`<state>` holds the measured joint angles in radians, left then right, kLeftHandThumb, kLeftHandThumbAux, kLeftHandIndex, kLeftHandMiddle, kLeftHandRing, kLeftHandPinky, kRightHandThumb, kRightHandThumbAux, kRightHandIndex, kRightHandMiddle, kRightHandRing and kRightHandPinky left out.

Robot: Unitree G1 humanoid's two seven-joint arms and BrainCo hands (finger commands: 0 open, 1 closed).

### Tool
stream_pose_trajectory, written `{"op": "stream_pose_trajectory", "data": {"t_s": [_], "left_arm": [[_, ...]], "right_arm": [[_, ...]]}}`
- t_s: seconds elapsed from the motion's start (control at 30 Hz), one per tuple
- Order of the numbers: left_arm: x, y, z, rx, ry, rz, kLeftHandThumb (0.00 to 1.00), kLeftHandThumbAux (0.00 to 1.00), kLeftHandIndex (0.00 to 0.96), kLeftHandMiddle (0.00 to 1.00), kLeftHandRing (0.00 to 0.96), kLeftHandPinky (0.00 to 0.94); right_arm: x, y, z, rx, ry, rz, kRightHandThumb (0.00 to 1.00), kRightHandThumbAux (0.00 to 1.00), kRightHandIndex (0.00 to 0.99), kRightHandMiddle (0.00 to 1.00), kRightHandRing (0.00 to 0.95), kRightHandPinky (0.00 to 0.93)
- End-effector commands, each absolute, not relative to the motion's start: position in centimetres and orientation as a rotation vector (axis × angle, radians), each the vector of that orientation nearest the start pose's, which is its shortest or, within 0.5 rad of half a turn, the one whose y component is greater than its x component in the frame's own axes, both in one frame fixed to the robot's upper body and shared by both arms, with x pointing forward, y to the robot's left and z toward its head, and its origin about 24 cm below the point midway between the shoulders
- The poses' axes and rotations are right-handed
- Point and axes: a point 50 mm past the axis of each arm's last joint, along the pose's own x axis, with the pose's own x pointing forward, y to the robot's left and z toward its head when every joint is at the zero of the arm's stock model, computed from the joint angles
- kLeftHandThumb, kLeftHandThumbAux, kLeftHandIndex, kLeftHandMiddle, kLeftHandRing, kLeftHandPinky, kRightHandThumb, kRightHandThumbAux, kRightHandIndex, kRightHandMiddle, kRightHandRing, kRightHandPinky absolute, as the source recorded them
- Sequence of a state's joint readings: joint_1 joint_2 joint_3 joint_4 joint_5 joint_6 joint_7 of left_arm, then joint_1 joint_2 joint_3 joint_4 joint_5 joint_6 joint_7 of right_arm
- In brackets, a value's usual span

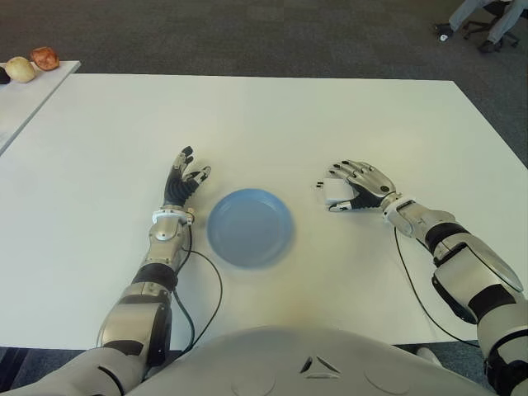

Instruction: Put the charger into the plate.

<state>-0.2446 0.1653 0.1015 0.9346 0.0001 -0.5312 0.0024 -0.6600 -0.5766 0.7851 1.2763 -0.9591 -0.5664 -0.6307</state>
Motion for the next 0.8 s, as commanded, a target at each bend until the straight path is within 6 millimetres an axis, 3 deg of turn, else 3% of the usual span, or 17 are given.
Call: {"op": "stream_pose_trajectory", "data": {"t_s": [0.03, 0.8], "left_arm": [[22.62, 20.66, -8.32, 0.127, 0.397, 0.070, 0.000, 0.666, 0.008, 0.020, 0.015, 0.048], [22.74, 20.29, -8.49, 0.119, 0.412, 0.057, 0.000, 0.662, 0.008, 0.022, 0.010, 0.040]], "right_arm": [[29.70, -23.42, -1.35, -1.672, -0.184, 0.597, 0.257, 0.181, 0.000, 0.000, 0.000, 0.000], [30.01, -23.86, -0.96, -1.612, -0.099, 0.603, 0.250, 0.263, 0.000, 0.000, 0.000, 0.011]]}}
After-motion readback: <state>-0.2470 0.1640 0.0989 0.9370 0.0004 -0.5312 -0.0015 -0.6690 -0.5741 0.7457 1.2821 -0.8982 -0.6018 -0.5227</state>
